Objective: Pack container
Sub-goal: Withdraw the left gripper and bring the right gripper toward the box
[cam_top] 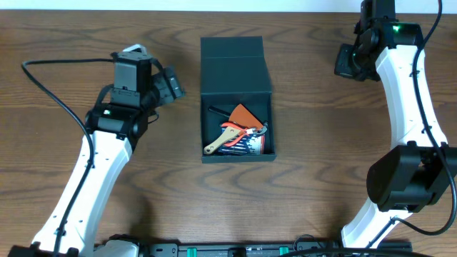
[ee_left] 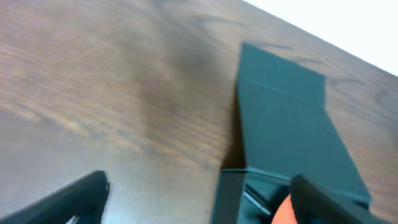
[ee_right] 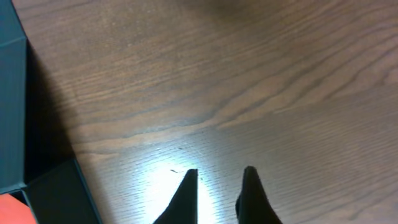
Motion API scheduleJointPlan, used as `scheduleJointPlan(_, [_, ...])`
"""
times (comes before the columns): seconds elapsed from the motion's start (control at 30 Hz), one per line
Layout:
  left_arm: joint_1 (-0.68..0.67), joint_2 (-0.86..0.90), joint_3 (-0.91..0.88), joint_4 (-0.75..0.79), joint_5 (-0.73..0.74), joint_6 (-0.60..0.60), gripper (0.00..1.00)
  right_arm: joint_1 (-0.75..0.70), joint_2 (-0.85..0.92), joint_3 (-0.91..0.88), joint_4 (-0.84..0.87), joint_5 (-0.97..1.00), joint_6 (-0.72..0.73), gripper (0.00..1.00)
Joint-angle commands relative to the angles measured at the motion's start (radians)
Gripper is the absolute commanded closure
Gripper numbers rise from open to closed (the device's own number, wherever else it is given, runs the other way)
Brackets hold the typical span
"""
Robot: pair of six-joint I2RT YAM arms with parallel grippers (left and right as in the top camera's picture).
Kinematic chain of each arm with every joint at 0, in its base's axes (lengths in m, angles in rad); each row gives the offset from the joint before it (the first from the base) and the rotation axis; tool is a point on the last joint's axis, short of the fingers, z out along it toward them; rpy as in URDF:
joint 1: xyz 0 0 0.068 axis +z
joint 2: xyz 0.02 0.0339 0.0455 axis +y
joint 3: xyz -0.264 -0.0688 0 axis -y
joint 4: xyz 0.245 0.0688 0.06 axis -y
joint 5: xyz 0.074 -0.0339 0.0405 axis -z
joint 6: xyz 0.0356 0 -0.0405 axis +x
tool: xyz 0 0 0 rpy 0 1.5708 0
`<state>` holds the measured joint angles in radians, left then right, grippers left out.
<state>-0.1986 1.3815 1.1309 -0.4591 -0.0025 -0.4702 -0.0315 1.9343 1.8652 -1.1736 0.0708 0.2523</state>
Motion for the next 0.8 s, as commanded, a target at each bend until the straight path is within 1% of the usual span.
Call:
scheduleJointPlan(0.0, [0.006, 0.037, 0.003, -0.035, -0.011, 0.001, 0.31, 0.001, -0.014, -0.012, 0.007, -0.007, -0.014, 0.99])
scheduleJointPlan(0.03, [0.006, 0.047, 0.003, -0.046, -0.010, 0.001, 0.38, 0.001, -0.014, -0.023, 0.014, -0.008, -0.014, 0.99])
scheduleJointPlan(0.07, [0.006, 0.058, 0.003, -0.056, -0.009, 0.001, 0.47, 0.001, -0.014, -0.036, 0.025, -0.008, -0.015, 0.99])
scheduleJointPlan(0.1, [0.007, 0.067, 0.003, -0.058, -0.009, 0.001, 0.62, 0.001, -0.014, -0.045, 0.035, -0.008, -0.022, 0.99])
scheduleJointPlan(0.13, [0.007, 0.077, 0.003, -0.060, -0.010, 0.001, 0.72, 0.001, -0.014, -0.060, 0.051, -0.008, -0.027, 0.99])
scheduleJointPlan(0.17, [0.007, 0.089, 0.003, -0.060, -0.010, 0.001, 0.78, 0.001, -0.014, -0.077, 0.072, -0.008, -0.034, 0.99])
scheduleJointPlan(0.2, [0.007, 0.101, 0.003, -0.060, -0.010, 0.000, 0.81, 0.001, -0.014, -0.092, 0.091, -0.008, -0.037, 0.99])
scheduleJointPlan(0.27, [0.007, 0.123, 0.003, -0.060, -0.010, 0.001, 0.81, 0.001, -0.014, -0.129, 0.132, -0.009, -0.037, 0.99])
scheduleJointPlan(0.33, [0.009, 0.147, 0.003, -0.060, -0.010, 0.000, 0.93, 0.001, -0.014, -0.170, 0.173, -0.024, -0.037, 0.99])
scheduleJointPlan(0.37, [0.009, 0.159, 0.003, -0.060, -0.010, 0.000, 0.94, 0.001, -0.014, -0.190, 0.190, -0.035, -0.037, 0.99])
scheduleJointPlan(0.5, [0.009, 0.195, 0.003, -0.060, -0.010, 0.000, 0.94, 0.000, -0.014, -0.246, 0.205, -0.076, -0.039, 0.99])
scheduleJointPlan(0.63, [0.015, 0.216, 0.003, -0.060, -0.010, 0.001, 0.94, 0.013, -0.014, -0.259, 0.206, -0.077, -0.095, 0.99])
scheduleJointPlan(0.77, [0.039, 0.237, 0.003, -0.060, 0.000, 0.014, 0.94, 0.022, -0.014, -0.259, 0.214, -0.122, -0.105, 0.99])
